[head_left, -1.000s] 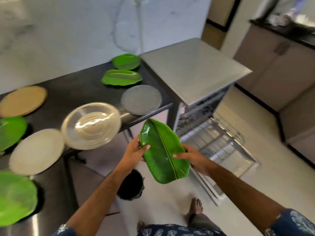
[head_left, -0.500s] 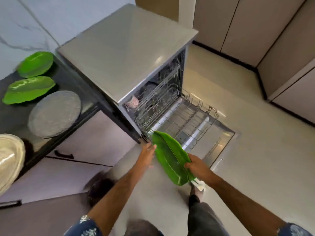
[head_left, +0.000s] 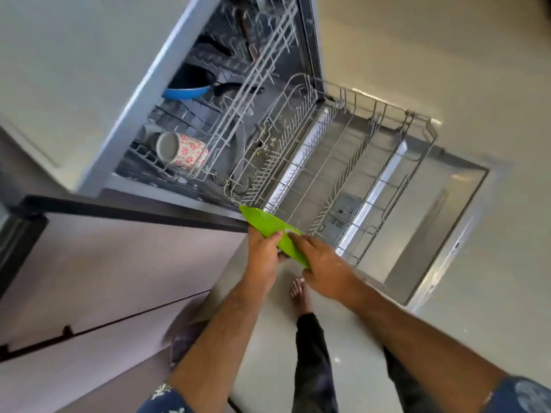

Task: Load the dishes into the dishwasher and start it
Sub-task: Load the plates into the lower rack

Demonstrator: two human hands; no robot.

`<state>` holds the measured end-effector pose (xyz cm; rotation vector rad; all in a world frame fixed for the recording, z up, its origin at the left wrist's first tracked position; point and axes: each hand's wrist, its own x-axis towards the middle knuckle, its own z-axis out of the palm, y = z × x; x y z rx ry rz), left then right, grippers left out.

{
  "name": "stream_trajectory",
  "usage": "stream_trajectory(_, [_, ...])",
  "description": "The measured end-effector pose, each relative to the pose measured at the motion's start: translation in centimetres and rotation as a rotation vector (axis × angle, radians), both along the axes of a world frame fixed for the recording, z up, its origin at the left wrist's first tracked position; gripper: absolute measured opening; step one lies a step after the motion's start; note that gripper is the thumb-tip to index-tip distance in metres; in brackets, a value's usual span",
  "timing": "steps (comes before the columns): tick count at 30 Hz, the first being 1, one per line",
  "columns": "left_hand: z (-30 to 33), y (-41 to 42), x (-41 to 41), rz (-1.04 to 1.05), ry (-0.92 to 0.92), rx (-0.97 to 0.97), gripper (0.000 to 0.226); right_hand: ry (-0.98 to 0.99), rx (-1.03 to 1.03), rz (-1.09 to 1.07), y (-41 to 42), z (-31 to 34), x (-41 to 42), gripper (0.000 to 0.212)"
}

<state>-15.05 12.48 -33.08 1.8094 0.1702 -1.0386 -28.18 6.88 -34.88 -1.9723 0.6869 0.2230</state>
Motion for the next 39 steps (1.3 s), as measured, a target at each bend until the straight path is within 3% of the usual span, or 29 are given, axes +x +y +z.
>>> stream_trajectory(5, [-7.6, -2.4, 5.7, 0.137, -0.124, 0.000, 0.047, -0.017, -0.170, -0.003, -2.4, -7.2, 6.2, 0.080])
stream_trajectory(12, [-13.6, -5.5, 12.9, 0.160, -0.206, 0.055, 0.062, -0.007, -0.192, 0.025, -3.2, -13.9, 14.3, 0.076])
stream_trajectory(17, [-15.4, -6.5, 17.7, 0.126, -0.302, 0.134, 0.084, -0.030, -0.236, 0.044, -3.4, -15.4, 19.3, 0.072])
stream_trajectory(20, [-15.5, -6.8, 19.1, 0.127, -0.288, 0.164, 0.077, 0.024, -0.334, 0.099, -3.0, -15.2, 20.9, 0.071])
stream_trajectory(26, [-16.5, -5.3, 19.5, 0.070, -0.310, 0.100, 0.102, 0.075, -0.397, 0.167, -2.1, -14.7, 20.6, 0.067])
stream_trajectory(35, [-15.0, -3.7, 18.0, 0.156, -0.291, 0.075, 0.069, 0.018, -0.553, 0.094, -1.3, -14.3, 19.9, 0.058])
stream_trajectory(39, [-15.6, -4.1, 17.7, 0.150, -0.239, 0.075, 0.072, 0.032, -0.504, 0.123, -1.5, -15.2, 19.7, 0.060])
